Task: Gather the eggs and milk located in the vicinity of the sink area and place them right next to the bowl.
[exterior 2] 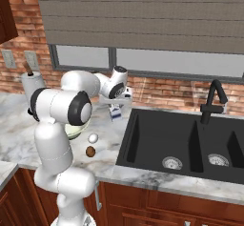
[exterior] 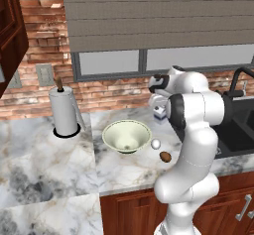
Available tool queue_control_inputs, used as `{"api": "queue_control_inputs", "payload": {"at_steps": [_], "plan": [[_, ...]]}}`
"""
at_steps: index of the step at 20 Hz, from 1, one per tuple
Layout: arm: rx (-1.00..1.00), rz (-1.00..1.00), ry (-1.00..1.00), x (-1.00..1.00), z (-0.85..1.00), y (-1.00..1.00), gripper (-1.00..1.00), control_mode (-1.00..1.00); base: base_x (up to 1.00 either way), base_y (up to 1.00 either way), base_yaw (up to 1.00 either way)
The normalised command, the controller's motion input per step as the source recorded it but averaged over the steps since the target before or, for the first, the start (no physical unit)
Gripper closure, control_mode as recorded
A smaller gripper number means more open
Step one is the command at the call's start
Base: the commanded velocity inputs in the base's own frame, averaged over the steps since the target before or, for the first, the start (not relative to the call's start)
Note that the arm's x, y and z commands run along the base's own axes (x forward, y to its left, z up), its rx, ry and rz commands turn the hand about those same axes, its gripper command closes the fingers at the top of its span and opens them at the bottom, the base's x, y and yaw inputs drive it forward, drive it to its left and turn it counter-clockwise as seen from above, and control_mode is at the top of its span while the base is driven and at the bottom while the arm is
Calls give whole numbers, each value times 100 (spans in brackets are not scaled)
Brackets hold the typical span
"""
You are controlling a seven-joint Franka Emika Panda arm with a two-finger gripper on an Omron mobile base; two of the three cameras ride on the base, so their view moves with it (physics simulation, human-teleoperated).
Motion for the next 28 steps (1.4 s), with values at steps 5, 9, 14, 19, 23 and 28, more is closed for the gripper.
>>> {"api": "queue_control_inputs", "payload": {"at_steps": [5,9,14,19,23,28], "plan": [[0,0,0,0,-1,21,100,-100,0,0,0],[0,0,0,0,-11,18,100,-100,0,0,0],[0,0,0,0,-20,18,100,-100,0,0,0],[0,0,0,0,-24,15,100,-100,0,0,0],[0,0,0,0,-5,15,100,-100,0,0,0],[1,0,1,0,0,14,100,-100,0,0,0]]}}
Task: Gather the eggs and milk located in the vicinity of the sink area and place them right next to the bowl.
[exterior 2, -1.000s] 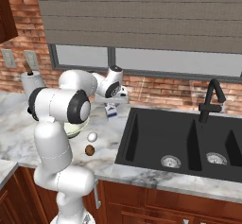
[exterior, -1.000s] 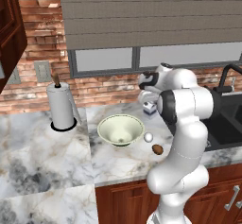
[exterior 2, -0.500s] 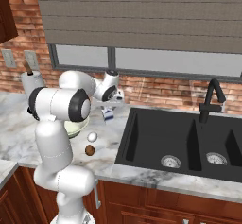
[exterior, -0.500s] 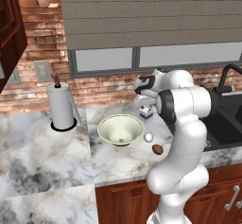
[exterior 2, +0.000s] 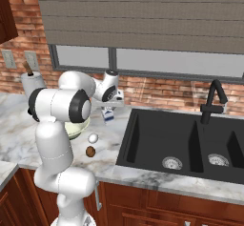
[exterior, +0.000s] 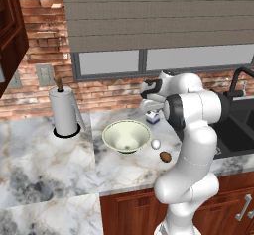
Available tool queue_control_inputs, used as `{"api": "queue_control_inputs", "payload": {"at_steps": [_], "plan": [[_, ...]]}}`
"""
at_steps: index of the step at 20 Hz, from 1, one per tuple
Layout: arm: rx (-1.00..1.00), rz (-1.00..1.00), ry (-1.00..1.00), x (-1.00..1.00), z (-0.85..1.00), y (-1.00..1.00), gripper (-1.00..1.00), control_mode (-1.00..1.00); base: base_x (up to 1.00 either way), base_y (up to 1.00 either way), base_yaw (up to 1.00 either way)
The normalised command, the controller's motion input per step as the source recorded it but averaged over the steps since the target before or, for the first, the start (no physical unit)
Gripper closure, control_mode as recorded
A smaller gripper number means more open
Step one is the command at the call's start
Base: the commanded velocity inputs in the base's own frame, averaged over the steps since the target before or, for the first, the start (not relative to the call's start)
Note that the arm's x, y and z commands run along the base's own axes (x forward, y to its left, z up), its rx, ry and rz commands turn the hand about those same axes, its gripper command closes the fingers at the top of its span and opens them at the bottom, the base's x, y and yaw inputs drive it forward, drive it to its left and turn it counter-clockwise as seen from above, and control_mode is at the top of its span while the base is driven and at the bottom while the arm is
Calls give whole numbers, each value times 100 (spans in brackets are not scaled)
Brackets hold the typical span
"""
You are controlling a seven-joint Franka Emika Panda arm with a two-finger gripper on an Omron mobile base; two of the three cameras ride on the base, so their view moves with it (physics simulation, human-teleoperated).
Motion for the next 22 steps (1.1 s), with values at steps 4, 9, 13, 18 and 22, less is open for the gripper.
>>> {"api": "queue_control_inputs", "payload": {"at_steps": [4,9,13,18,22], "plan": [[3,0,1,0,0,13,100,-100,0,0,0],[4,0,5,0,0,16,100,-100,0,0,0],[5,0,6,0,0,18,100,-100,0,0,0],[3,0,4,0,0,21,100,-100,0,0,0],[4,0,6,0,0,22,100,-100,0,0,0]]}}
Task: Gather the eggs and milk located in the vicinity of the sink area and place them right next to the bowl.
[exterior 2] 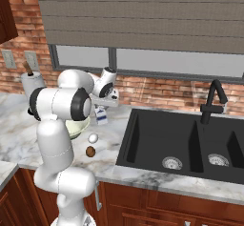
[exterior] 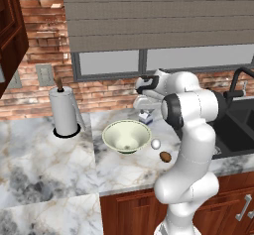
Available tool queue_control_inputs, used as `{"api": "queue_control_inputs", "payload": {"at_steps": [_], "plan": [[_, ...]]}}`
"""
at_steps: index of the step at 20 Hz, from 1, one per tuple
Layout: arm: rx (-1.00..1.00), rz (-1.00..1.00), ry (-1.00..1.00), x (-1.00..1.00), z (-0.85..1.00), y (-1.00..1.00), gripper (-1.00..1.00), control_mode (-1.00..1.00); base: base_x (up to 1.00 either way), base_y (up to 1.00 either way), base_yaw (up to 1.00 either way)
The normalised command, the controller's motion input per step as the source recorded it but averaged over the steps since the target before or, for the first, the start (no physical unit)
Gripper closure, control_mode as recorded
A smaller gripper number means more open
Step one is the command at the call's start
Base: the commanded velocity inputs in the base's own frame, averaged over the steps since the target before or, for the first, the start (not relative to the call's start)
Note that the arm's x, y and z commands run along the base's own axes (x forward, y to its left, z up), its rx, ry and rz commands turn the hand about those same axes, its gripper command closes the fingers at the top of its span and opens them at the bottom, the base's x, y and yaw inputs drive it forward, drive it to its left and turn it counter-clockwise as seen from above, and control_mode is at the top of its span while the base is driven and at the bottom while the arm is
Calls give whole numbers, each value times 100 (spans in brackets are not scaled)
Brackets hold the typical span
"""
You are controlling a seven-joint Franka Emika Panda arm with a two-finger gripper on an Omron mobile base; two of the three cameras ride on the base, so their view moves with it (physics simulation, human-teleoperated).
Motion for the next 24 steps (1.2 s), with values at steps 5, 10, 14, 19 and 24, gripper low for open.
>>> {"api": "queue_control_inputs", "payload": {"at_steps": [5,10,14,19,24], "plan": [[3,0,6,0,-8,24,100,-100,0,0,0],[1,0,0,0,-24,8,100,-100,0,0,0],[0,0,-2,0,-15,0,100,-100,0,0,0],[0,0,0,-16,-6,0,100,-100,0,0,0],[0,0,0,-42,-11,9,100,-100,0,0,0]]}}
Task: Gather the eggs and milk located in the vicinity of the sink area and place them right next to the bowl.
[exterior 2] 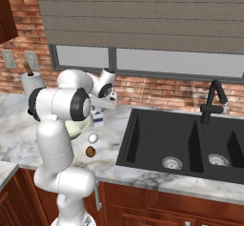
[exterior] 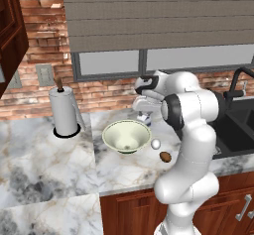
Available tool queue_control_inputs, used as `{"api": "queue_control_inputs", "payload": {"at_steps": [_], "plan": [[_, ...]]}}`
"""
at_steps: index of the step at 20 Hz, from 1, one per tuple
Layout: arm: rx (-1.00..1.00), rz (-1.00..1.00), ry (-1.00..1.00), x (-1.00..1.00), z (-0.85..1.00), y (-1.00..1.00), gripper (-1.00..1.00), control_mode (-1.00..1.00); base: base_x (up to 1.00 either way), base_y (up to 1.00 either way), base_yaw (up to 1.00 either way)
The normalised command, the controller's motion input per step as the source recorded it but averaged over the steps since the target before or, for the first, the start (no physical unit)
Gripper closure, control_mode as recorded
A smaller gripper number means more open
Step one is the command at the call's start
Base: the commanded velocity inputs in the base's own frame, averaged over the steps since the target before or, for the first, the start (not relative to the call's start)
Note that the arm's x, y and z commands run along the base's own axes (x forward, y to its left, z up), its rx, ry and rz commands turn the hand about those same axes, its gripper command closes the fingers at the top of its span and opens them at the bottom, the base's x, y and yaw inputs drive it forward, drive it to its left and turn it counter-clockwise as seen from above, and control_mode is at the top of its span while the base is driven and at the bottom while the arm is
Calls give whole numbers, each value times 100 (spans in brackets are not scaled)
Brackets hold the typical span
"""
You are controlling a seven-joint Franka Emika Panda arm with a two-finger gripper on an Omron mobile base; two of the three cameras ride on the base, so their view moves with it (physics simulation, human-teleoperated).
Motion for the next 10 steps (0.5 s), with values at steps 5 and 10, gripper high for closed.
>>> {"api": "queue_control_inputs", "payload": {"at_steps": [5,10], "plan": [[0,0,0,-47,-9,17,100,-100,0,0,0],[0,0,0,-30,-4,6,100,-100,0,0,0]]}}
